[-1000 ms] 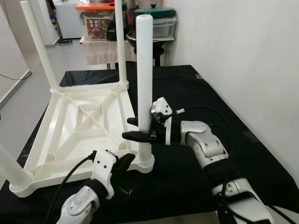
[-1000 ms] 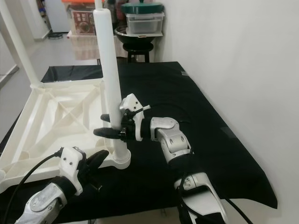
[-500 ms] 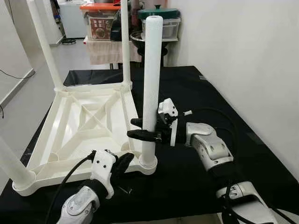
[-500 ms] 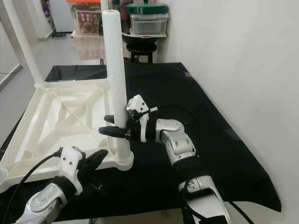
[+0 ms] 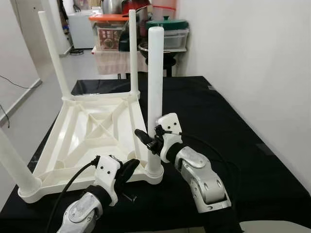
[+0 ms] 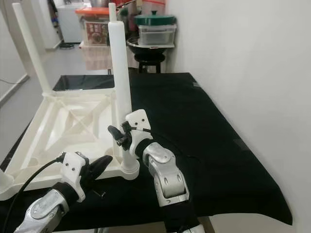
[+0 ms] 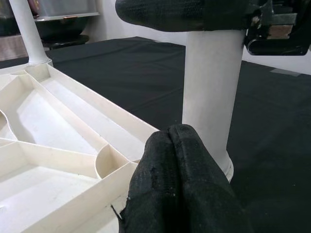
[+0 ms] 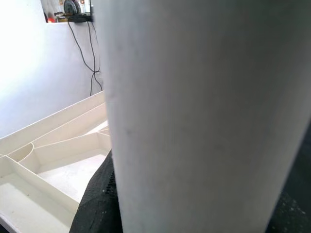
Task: Building children table
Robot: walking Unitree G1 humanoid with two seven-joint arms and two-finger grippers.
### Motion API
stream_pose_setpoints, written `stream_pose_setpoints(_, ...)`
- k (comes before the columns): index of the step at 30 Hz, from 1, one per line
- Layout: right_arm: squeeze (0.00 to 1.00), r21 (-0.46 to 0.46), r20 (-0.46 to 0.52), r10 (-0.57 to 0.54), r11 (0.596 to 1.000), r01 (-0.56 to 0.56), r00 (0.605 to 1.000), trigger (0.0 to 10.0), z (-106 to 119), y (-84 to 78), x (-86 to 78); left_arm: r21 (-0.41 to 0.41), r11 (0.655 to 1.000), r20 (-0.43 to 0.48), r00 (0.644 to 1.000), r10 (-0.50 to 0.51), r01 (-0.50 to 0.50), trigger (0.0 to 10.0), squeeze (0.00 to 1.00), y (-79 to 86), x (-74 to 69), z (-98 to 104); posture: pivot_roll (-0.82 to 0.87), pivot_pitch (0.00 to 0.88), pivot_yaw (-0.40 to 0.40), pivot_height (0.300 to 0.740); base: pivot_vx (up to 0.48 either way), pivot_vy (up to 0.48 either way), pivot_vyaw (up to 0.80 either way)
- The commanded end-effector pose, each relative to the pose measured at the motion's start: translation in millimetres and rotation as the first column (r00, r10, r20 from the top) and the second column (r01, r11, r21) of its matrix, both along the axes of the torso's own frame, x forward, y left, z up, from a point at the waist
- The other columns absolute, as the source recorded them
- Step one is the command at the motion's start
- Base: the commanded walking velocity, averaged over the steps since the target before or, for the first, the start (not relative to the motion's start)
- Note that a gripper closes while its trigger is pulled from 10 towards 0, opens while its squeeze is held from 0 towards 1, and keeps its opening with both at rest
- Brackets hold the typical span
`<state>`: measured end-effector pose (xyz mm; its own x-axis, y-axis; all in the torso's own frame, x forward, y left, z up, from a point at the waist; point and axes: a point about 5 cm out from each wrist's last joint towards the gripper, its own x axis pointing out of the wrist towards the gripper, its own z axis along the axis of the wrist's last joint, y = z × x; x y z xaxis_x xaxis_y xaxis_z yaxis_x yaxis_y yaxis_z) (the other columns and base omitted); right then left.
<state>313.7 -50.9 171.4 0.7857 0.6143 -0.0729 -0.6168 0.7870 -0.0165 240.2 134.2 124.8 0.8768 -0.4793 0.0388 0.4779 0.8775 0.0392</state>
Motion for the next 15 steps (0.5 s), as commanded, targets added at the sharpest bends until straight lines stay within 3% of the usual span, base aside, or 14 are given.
stream_pose_setpoints(1, 0.00, -0.100, -0.156, -0.062, 0.994, 0.046, 0.986, 0.0, -36.1, -8.2, -1.6, 0.014, 1.000, -0.001, 1.000, 0.004, -0.004, 10.0, 0.00, 1.1, 1.2, -1.7, 0.05, 0.000, -0.036, 0.740, 0.000, 0.000, 0.00)
stream_pose_setpoints(5, 0.00, -0.116, -0.157, -0.095, 0.990, 0.077, 0.983, 0.0, -35.3, -9.4, -2.9, 0.013, 1.000, -0.003, 1.000, -0.003, 0.003, 10.0, 0.00, 0.1, 1.1, -1.7, 0.05, 0.000, -0.034, 0.740, 0.000, 0.000, 0.00)
stream_pose_setpoints(6, 0.00, -0.087, -0.162, -0.082, 0.994, 0.068, 0.983, 10.0, -32.5, -7.0, -4.6, 0.013, 1.000, -0.003, 1.000, -0.005, 0.005, 10.0, 0.00, -0.5, 0.9, -1.5, 0.05, 0.000, -0.038, 0.740, 0.000, 0.000, 0.00)
stream_pose_setpoints(8, 0.00, -0.066, -0.165, -0.074, 0.996, 0.064, 0.983, 10.0, -30.1, -4.4, -6.6, 0.012, 1.000, -0.003, 1.000, -0.006, 0.006, 10.0, 0.00, -0.7, 0.9, -1.4, 0.05, 0.000, -0.038, 0.740, 0.000, 0.000, 0.00)
stream_pose_setpoints(9, 1.00, -0.015, -0.158, -0.012, 1.000, 0.010, 0.987, 10.0, -24.5, 0.3, -8.3, 0.012, 1.000, -0.003, 1.000, -0.006, 0.006, 10.0, 0.00, -0.9, 0.9, -1.4, 0.05, 0.000, -0.040, 0.740, 0.000, 0.000, 0.00)
stream_pose_setpoints(11, 1.00, 0.018, -0.150, 0.030, 0.999, -0.028, 0.988, 10.0, -20.4, 3.4, -9.5, 0.011, 1.000, -0.002, 1.000, -0.006, 0.006, 10.0, 0.00, -1.1, 1.0, -1.4, 0.05, 0.000, -0.042, 0.740, 0.000, 0.000, 0.00)
stream_pose_setpoints(13, 1.00, 0.091, -0.081, 0.228, 0.971, -0.220, 0.970, 10.0, -6.9, 7.3, -12.6, 0.009, 1.000, -0.001, 1.000, -0.004, 0.004, 10.0, 0.00, -1.6, 0.9, -1.5, 0.05, 0.000, -0.045, 0.740, 0.000, 0.000, 0.00)
stream_pose_setpoints(14, 1.00, 0.091, -0.081, 0.228, 0.971, -0.220, 0.970, 10.0, -6.9, 7.3, -12.6, 0.009, 1.000, -0.001, 1.000, -0.004, 0.004, 10.0, 0.00, -1.6, 0.9, -1.5, 0.05, 0.000, -0.045, 0.740, 0.000, 0.000, 0.00)
stream_pose_setpoints(15, 1.00, 0.037, -0.025, 0.389, 0.921, -0.388, 0.921, 10.0, -3.0, 0.8, -12.1, 0.008, 1.000, 0.000, 1.000, -0.004, 0.004, 10.0, 0.00, -2.4, 0.7, -1.8, 0.05, 0.000, -0.049, 0.740, 0.000, 0.000, 0.00)
